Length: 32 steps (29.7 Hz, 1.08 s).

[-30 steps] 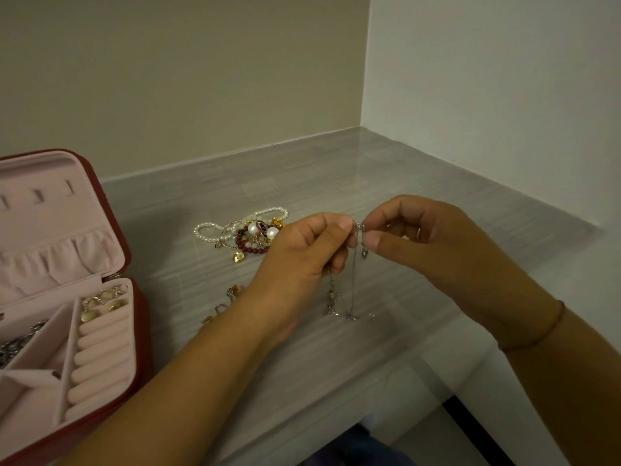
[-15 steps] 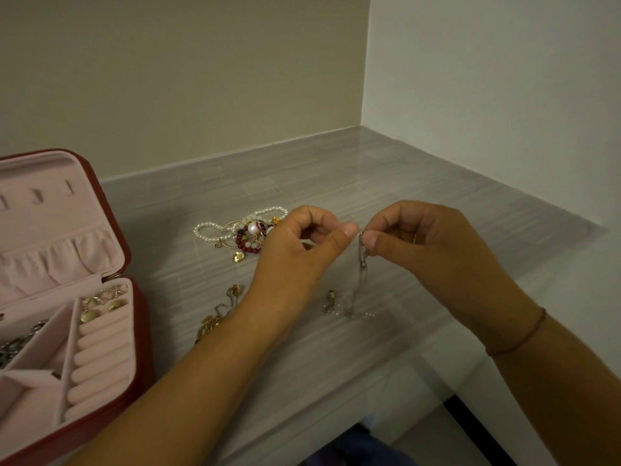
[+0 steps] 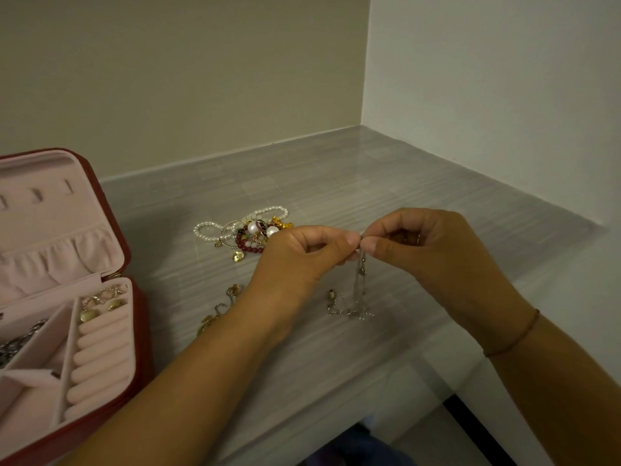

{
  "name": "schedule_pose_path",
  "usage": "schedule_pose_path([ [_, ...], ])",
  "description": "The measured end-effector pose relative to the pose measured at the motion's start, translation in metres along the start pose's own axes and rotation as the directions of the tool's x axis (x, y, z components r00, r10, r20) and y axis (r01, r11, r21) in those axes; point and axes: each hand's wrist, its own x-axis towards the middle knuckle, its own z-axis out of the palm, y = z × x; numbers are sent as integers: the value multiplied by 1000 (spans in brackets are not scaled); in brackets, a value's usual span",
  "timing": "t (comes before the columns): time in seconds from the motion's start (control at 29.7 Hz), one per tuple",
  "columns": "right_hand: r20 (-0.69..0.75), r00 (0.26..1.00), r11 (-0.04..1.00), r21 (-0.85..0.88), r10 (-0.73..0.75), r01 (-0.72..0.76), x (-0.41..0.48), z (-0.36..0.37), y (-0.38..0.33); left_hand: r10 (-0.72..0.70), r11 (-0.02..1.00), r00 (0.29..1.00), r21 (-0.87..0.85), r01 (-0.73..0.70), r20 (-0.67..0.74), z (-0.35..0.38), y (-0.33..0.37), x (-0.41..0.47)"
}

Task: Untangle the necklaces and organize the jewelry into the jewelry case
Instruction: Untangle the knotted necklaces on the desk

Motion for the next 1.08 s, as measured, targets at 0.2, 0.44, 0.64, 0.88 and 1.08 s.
schedule_pose_path([
  [0.2, 42, 989, 986, 81, 145, -148, -1, 3, 2, 184, 948, 983, 267, -171, -25, 3, -5, -1],
  [0.44, 142, 945, 824, 462, 296, -327, -2, 16, 2, 185, 967, 982, 188, -174, -47, 5, -5, -2],
  [0.64, 105, 972, 883, 405, 211, -236, -4, 20, -1, 169, 983, 982, 89, -161, -90, 6, -1, -1],
  [0.88, -50, 987, 954, -265, -155, 136, -2, 5, -3, 320, 895, 944, 351, -275, -77, 2, -5, -3],
  [1.08, -17, 957, 845, -473, -290, 248, -1, 3, -1, 526, 690, 850, 582, -430, 4, 1, -8, -3],
])
